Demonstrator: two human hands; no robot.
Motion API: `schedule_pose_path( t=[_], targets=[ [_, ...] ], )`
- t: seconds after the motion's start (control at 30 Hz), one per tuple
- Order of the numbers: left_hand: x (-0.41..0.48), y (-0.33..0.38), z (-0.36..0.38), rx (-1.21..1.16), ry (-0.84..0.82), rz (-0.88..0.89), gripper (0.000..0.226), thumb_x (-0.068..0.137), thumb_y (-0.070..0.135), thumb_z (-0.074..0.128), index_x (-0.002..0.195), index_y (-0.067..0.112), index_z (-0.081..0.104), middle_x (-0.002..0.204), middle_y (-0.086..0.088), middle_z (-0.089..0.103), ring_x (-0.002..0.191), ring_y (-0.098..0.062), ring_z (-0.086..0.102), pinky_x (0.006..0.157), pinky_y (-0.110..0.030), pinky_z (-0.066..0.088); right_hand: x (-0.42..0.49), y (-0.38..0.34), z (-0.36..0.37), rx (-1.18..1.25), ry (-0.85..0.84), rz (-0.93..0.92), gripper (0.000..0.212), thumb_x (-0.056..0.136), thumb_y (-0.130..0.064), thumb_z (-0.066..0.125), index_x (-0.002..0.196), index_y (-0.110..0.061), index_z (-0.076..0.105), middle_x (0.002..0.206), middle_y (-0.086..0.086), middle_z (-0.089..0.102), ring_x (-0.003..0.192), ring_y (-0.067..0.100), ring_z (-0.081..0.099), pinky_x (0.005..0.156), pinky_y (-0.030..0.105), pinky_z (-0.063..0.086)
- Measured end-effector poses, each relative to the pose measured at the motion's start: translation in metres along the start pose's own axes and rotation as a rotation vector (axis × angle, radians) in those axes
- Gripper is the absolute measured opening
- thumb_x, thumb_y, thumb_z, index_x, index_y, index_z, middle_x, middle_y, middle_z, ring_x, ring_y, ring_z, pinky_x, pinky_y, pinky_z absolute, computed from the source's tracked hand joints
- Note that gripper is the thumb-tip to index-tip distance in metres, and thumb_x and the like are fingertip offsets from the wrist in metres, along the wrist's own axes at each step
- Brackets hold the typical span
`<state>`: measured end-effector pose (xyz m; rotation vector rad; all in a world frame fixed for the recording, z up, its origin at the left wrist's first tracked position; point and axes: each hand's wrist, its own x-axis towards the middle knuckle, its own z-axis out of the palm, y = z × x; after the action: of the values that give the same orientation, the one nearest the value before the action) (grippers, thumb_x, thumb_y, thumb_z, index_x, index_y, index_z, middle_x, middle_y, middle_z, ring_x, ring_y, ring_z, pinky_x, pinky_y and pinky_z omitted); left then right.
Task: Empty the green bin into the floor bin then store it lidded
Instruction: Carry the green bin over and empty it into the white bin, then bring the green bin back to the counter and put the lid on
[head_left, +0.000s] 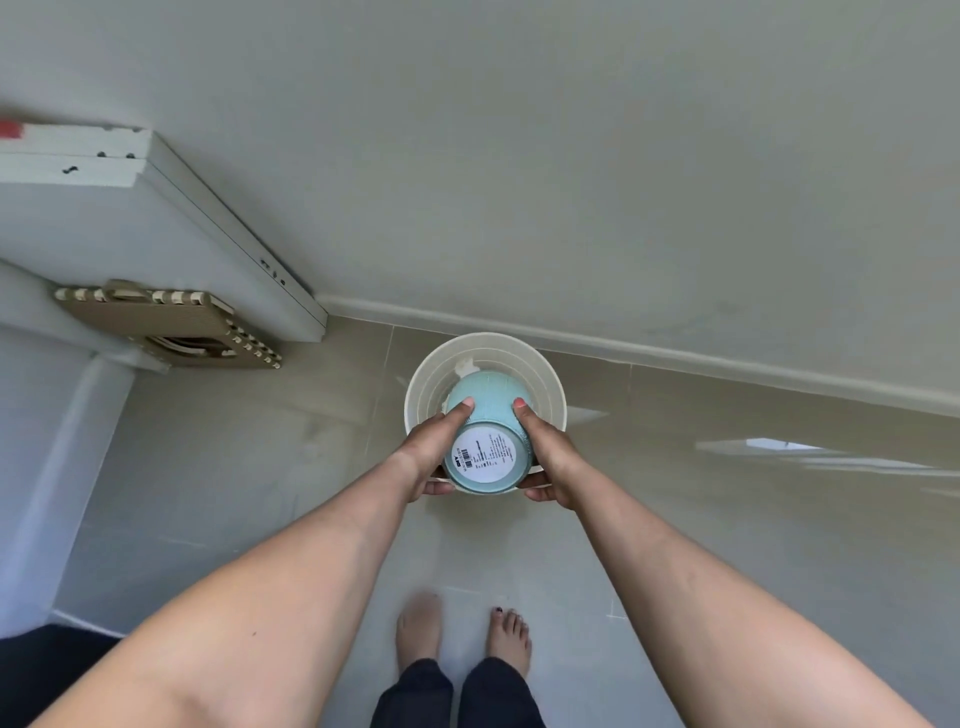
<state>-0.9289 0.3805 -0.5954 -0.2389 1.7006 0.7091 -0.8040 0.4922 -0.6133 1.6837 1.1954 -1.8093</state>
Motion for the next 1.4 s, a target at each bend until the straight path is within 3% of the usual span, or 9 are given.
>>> schedule_pose_path(
  t=[0.2, 0.43, 0.6, 0.7, 0.9, 1.03, 1.13, 1.2, 1.4],
  targets=[
    [-0.006, 0.002, 0.001, 0.011, 0.0, 0.002, 0.048, 0.078, 0.076, 0.051, 0.095, 0.033, 0.064, 0.091, 0.007, 0.071, 0.082, -0.015, 0.066, 0.066, -0.027, 0.053, -0.007, -0.001, -0.005, 0.009, -0.003, 0.0, 0.065, 0.076, -0.081, 0.044, 0.114, -0.031, 0.062, 0.108, 0.001, 0.068, 0.083, 0.024, 0.065, 0.065, 0.029, 0.049],
    [-0.044, 0.003, -0.005, 0.066, -0.063, -0.002, 0.048, 0.076, 0.07, 0.062, 0.101, 0.03, 0.064, 0.094, 0.002, 0.069, 0.082, -0.02, 0.069, 0.065, -0.029, 0.056, -0.043, 0.004, -0.016, 0.0, -0.035, -0.036, 0.06, 0.078, -0.076, 0.048, 0.115, -0.03, 0.06, 0.108, 0.001, 0.064, 0.082, 0.026, 0.064, 0.063, 0.029, 0.049],
    [-0.097, 0.002, -0.015, 0.122, -0.175, 0.032, 0.059, 0.078, 0.053, 0.072, 0.128, 0.024, 0.057, 0.121, -0.002, 0.063, 0.109, -0.026, 0.063, 0.096, -0.05, 0.051, -0.099, 0.015, -0.031, 0.007, -0.141, -0.113, 0.072, 0.078, -0.068, 0.057, 0.136, -0.028, 0.045, 0.124, 0.011, 0.06, 0.085, 0.03, 0.066, 0.068, 0.032, 0.053],
    [-0.133, 0.004, -0.017, 0.134, -0.204, 0.07, 0.06, 0.074, 0.041, 0.08, 0.123, 0.024, 0.049, 0.134, -0.004, 0.06, 0.125, -0.026, 0.054, 0.107, -0.059, 0.039, -0.134, 0.02, -0.04, -0.006, -0.203, -0.164, 0.068, 0.075, -0.065, 0.064, 0.132, -0.03, 0.048, 0.117, 0.003, 0.062, 0.094, 0.03, 0.068, 0.077, 0.037, 0.055],
    [-0.207, -0.006, -0.011, 0.235, -0.226, 0.176, 0.086, 0.058, 0.025, 0.086, 0.137, 0.037, 0.054, 0.136, 0.008, 0.061, 0.135, -0.019, 0.045, 0.109, -0.051, 0.028, -0.206, 0.034, -0.054, -0.069, -0.19, -0.249, 0.078, 0.061, -0.051, 0.083, 0.13, -0.036, 0.049, 0.121, -0.011, 0.064, 0.11, 0.019, 0.063, 0.094, 0.045, 0.05],
    [-0.248, -0.012, -0.005, 0.243, -0.22, 0.209, 0.077, 0.058, 0.021, 0.086, 0.126, 0.037, 0.055, 0.12, 0.016, 0.065, 0.127, -0.017, 0.048, 0.109, -0.05, 0.026, -0.251, 0.042, -0.059, -0.095, -0.111, -0.341, 0.086, 0.061, -0.033, 0.089, 0.134, -0.038, 0.042, 0.122, -0.016, 0.06, 0.118, 0.017, 0.056, 0.085, 0.04, 0.049],
    [-0.274, -0.013, 0.002, 0.273, -0.208, 0.261, 0.076, 0.061, 0.012, 0.086, 0.126, 0.033, 0.053, 0.105, 0.023, 0.065, 0.118, -0.014, 0.054, 0.093, -0.035, 0.033, -0.279, 0.052, -0.063, -0.088, -0.053, -0.394, 0.098, 0.065, -0.019, 0.088, 0.144, -0.032, 0.032, 0.121, -0.014, 0.055, 0.115, 0.018, 0.052, 0.075, 0.032, 0.047],
    [-0.29, -0.015, 0.008, 0.307, -0.21, 0.322, 0.075, 0.069, 0.001, 0.083, 0.133, 0.024, 0.051, 0.107, 0.02, 0.066, 0.112, -0.01, 0.059, 0.082, -0.025, 0.038, -0.297, 0.062, -0.064, -0.061, -0.007, -0.45, 0.104, 0.066, -0.008, 0.087, 0.148, -0.025, 0.027, 0.127, -0.007, 0.053, 0.114, 0.017, 0.051, 0.071, 0.025, 0.045],
    [-0.33, -0.017, 0.026, 0.366, -0.244, 0.537, 0.084, 0.068, -0.018, 0.077, 0.142, 0.0, 0.042, 0.144, -0.013, 0.054, 0.134, -0.025, 0.049, 0.107, -0.035, 0.042, -0.35, 0.091, -0.067, 0.042, 0.14, -0.572, 0.107, 0.065, 0.007, 0.081, 0.15, -0.02, 0.022, 0.131, 0.002, 0.053, 0.126, 0.021, 0.049, 0.103, 0.034, 0.044]
  ],
)
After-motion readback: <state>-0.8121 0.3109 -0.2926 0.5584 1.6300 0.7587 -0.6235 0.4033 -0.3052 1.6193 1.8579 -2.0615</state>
